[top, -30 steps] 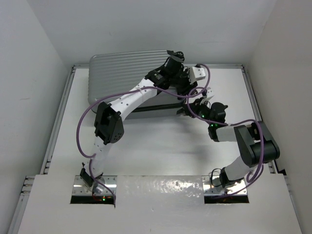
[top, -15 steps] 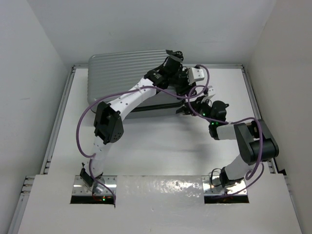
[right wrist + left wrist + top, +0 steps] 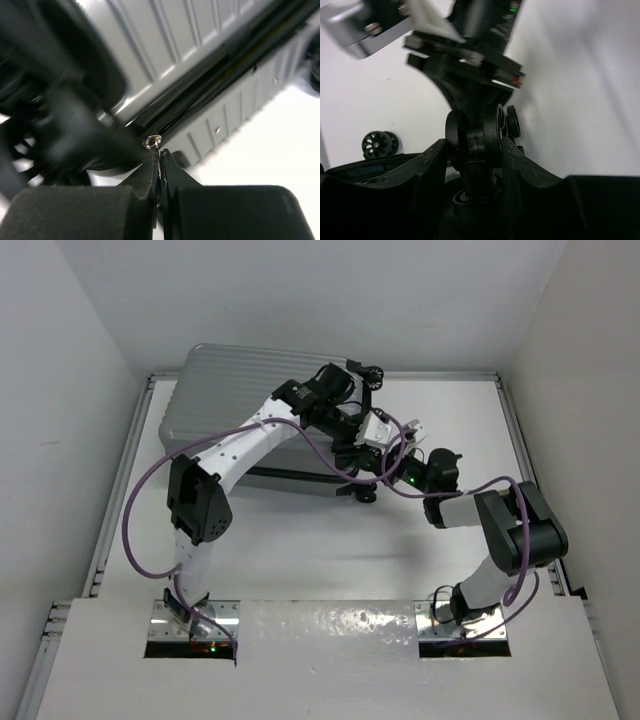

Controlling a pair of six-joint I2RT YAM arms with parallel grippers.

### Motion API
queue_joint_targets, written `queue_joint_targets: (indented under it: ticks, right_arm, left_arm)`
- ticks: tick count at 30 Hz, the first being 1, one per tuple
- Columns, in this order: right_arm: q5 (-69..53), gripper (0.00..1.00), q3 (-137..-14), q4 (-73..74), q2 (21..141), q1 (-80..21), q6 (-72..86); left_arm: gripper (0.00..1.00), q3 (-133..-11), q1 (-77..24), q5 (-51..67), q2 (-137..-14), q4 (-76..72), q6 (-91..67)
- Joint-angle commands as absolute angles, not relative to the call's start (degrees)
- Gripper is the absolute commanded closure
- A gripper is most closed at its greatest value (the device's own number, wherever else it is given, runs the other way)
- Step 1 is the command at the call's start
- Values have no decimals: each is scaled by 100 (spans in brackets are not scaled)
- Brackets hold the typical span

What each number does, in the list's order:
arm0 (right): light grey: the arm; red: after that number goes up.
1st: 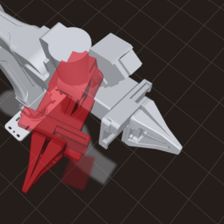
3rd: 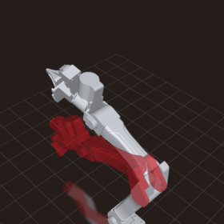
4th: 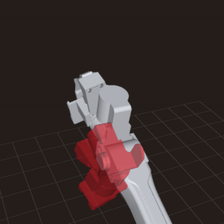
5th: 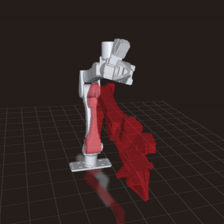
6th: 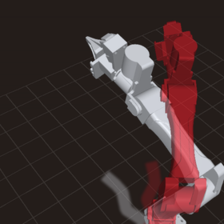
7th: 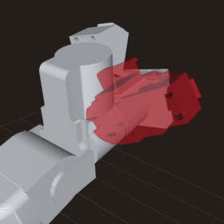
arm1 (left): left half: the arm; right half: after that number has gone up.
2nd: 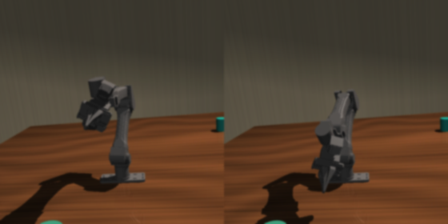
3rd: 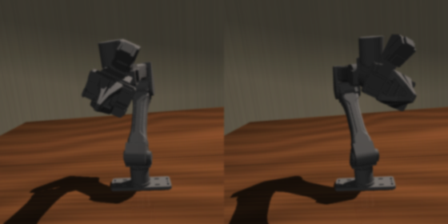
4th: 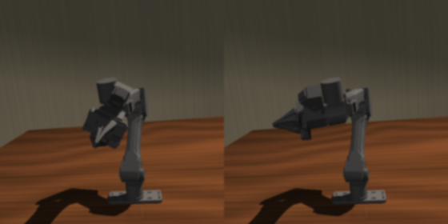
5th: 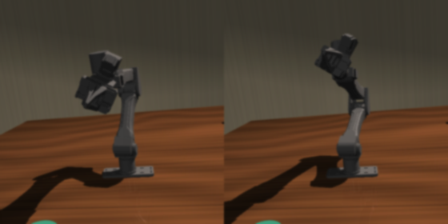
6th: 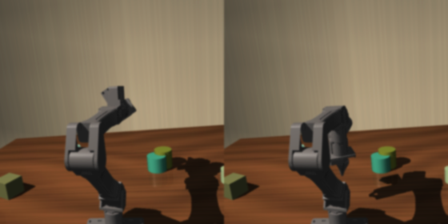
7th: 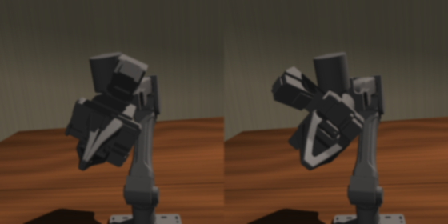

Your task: Pack the luggage

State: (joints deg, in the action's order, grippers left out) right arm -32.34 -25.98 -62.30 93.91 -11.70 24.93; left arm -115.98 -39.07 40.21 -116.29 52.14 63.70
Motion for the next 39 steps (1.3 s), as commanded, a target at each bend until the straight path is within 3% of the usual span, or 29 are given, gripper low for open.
queue_joint_targets:
  ticks: [1, 9, 19, 32, 39]
  right_arm:
    - [-3023, 100, -2646, -6337, 9334, -1308, 2259]
    - [-3164, 100, -2522, -6530, 9465, -1933, 2416]
    - [-1530, 100, -3601, -5688, 9869, -1671, 2390]
    - [-659, 100, -5097, -4834, 10819, -1020, 2995]
    - [-1246, 100, -5765, -5053, 11530, -739, 3410]
  left_arm:
    - [100, -11505, -3797, 4843, -11074, 7302, 7900]
    - [100, -10785, -3771, 4668, -10539, 7541, 8612]
    - [100, -9440, -3735, 3639, -9783, 7550, 9422]
    - [100, -9571, -3727, 3156, -9115, 7550, 9519]
    - [100, -9492, -3718, 3173, -8991, 7541, 9369]
